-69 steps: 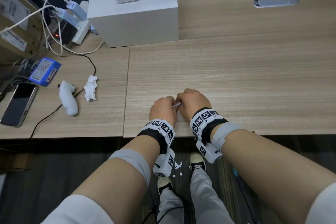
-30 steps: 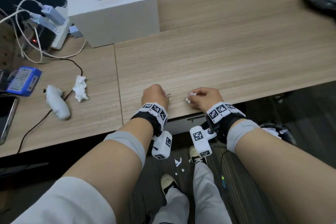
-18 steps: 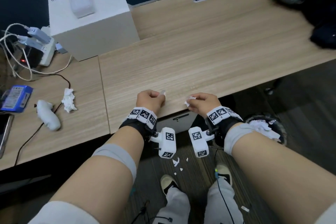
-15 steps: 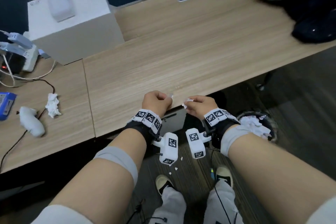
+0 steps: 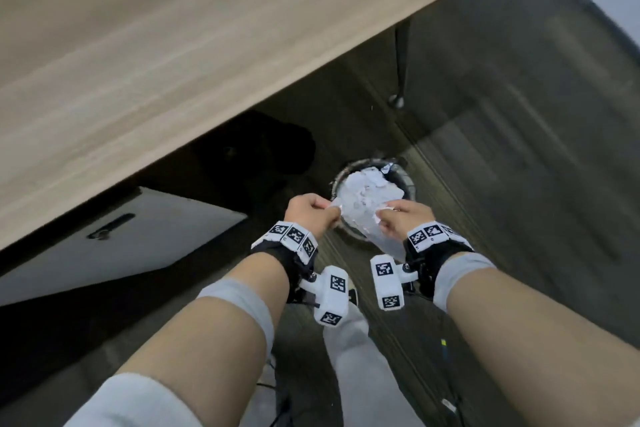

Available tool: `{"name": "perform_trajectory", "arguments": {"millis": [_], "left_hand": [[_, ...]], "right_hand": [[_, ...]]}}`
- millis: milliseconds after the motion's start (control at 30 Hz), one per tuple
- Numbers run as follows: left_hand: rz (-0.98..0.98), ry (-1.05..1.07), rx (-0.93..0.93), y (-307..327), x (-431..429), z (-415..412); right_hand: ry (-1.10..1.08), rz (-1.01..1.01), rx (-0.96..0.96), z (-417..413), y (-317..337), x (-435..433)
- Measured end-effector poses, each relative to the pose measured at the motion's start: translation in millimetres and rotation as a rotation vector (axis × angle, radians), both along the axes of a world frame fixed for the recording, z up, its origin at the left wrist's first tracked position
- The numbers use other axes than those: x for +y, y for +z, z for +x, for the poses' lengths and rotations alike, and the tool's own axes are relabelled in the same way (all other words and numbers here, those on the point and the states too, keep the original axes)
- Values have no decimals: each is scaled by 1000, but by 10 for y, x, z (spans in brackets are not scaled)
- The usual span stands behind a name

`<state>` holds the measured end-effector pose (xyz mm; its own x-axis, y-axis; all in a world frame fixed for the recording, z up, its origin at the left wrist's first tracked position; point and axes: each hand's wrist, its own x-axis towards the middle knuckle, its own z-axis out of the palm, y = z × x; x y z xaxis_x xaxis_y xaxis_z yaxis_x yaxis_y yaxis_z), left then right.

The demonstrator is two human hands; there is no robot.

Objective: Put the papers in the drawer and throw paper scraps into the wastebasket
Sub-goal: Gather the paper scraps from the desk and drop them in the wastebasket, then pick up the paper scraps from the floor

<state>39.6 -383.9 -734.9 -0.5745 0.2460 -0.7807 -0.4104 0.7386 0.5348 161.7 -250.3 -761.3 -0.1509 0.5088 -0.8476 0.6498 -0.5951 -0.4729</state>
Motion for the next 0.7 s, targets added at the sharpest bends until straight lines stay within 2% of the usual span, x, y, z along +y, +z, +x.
{"name": "perform_trajectory", "arguments": {"millis": [133, 300, 433, 700], "left_hand": [[-13, 119, -42, -485, -113, 7], [-5, 242, -80, -830, -76, 13], [115, 395, -194, -793, -86, 52], [239, 457, -181, -718, -88, -66]], "right_hand": [[-1, 19, -48, 41, -511, 21], [-58, 10, -7, 2, -758, 76], [-166, -34, 95, 1, -707, 44], [-244, -79, 245, -148, -666, -39]]}}
